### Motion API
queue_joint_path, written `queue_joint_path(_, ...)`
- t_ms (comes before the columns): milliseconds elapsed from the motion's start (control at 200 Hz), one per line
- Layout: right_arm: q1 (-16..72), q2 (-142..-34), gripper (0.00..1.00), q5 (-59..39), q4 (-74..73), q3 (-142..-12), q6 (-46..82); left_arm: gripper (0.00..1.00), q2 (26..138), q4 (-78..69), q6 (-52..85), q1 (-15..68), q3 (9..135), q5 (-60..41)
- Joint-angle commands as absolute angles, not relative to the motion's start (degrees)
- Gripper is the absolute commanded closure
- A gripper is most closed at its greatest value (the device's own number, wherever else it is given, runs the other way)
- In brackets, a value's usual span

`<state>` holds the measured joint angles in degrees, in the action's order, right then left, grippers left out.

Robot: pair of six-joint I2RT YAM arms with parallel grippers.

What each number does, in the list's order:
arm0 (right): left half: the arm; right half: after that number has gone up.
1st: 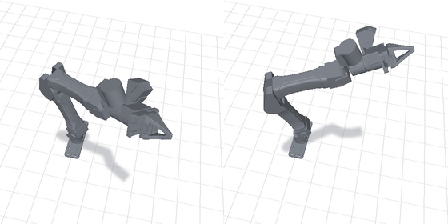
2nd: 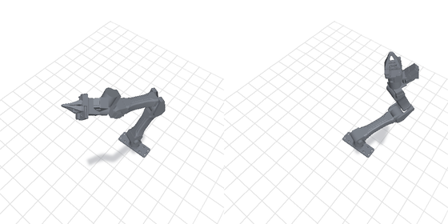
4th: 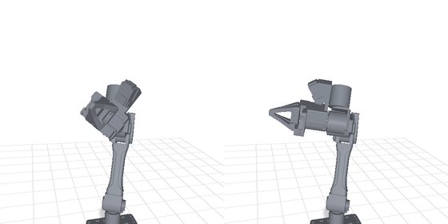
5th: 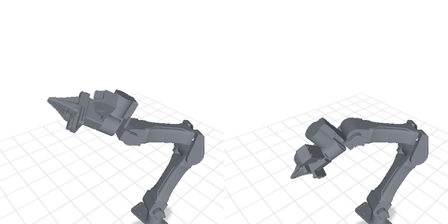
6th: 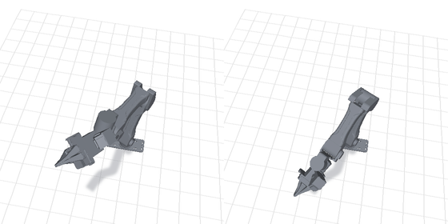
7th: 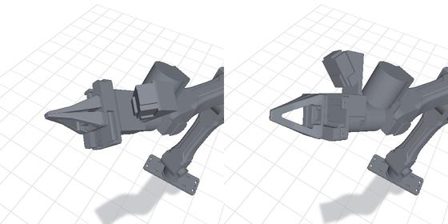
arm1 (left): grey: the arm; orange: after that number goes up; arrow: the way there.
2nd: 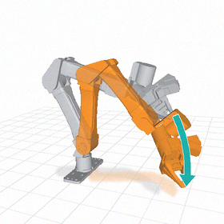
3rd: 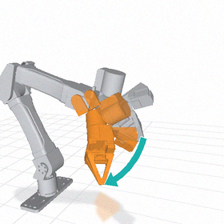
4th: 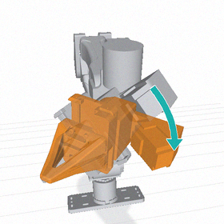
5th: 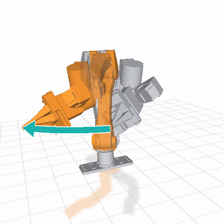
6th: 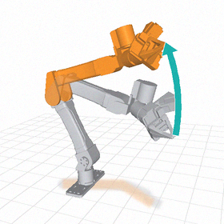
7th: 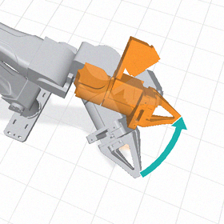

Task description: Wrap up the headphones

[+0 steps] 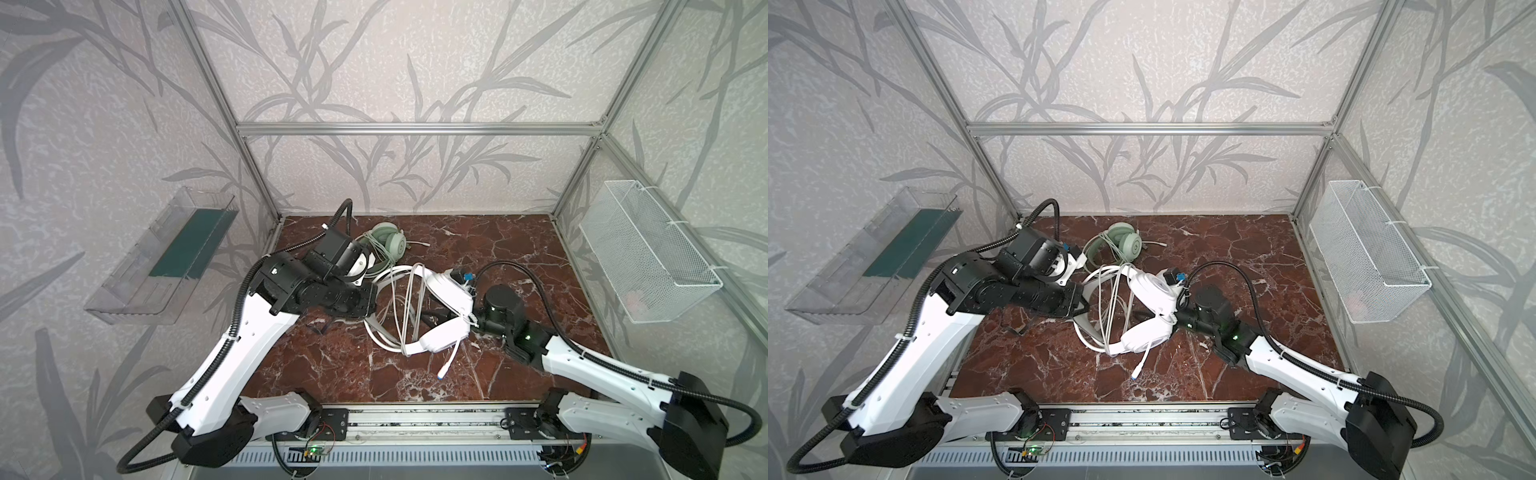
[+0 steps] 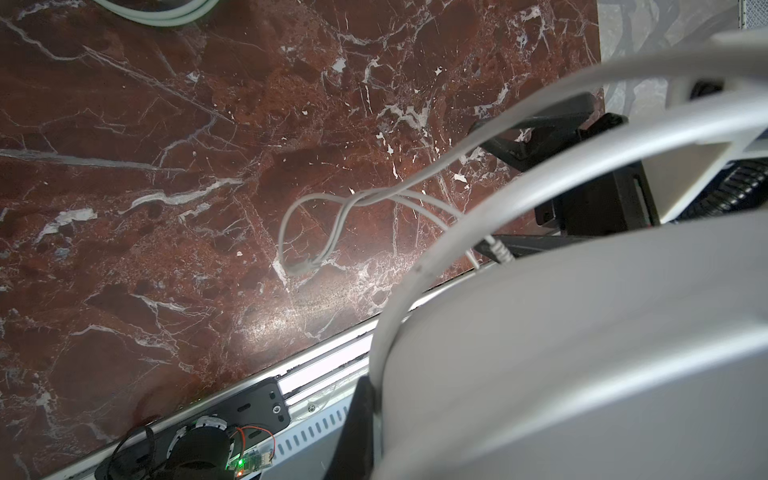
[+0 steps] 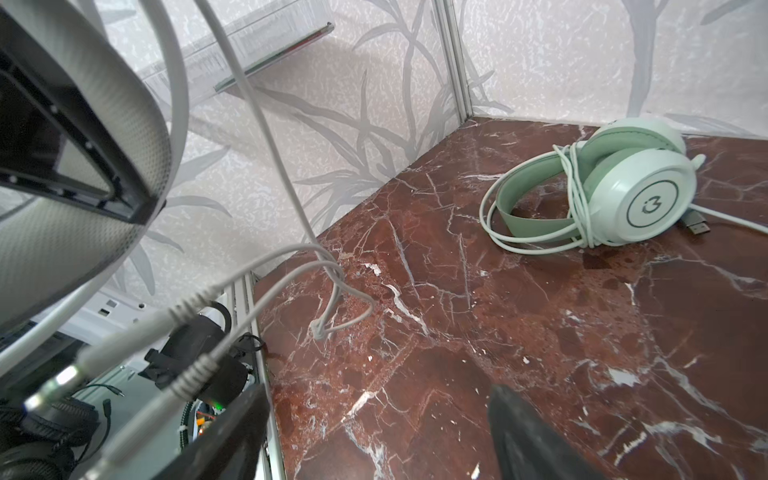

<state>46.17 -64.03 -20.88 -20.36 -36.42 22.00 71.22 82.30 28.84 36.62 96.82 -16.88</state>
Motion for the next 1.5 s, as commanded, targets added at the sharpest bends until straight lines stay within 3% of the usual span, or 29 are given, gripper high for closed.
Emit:
queue_joint_path(0, 46.23, -65.98, 0.16, -24.14, -25.20, -38.81, 27.48, 1.00, 69.65, 80.60, 28.47, 36.53, 97.91, -19.48)
queue_joint_path(650, 42.45, -64.92, 0.14, -28.98, -37.19, -34.61, 33.85, 1.00, 68.07, 80.42, 27.51, 36.49, 96.52, -19.42)
queue_joint_path(1055, 42.79, -74.92, 0.16, -35.46, -47.33, -38.17, 42.00, 1.00, 67.22, 79.89, 27.66, 36.48, 95.63, -19.77)
queue_joint_path(1344, 43.24, -85.11, 0.25, -34.43, -62.92, -40.28, 46.29, 1.00, 67.33, 80.04, 27.60, 36.48, 95.71, -19.62)
queue_joint_path(1444, 42.83, -89.44, 0.35, -35.15, -71.70, -40.57, 50.01, 1.00, 67.50, 80.02, 27.42, 36.50, 95.79, -19.46)
queue_joint_path(1494, 42.72, -91.32, 0.45, -36.44, -73.94, -41.28, 51.41, 1.00, 67.58, 80.20, 27.34, 36.55, 95.89, -19.30)
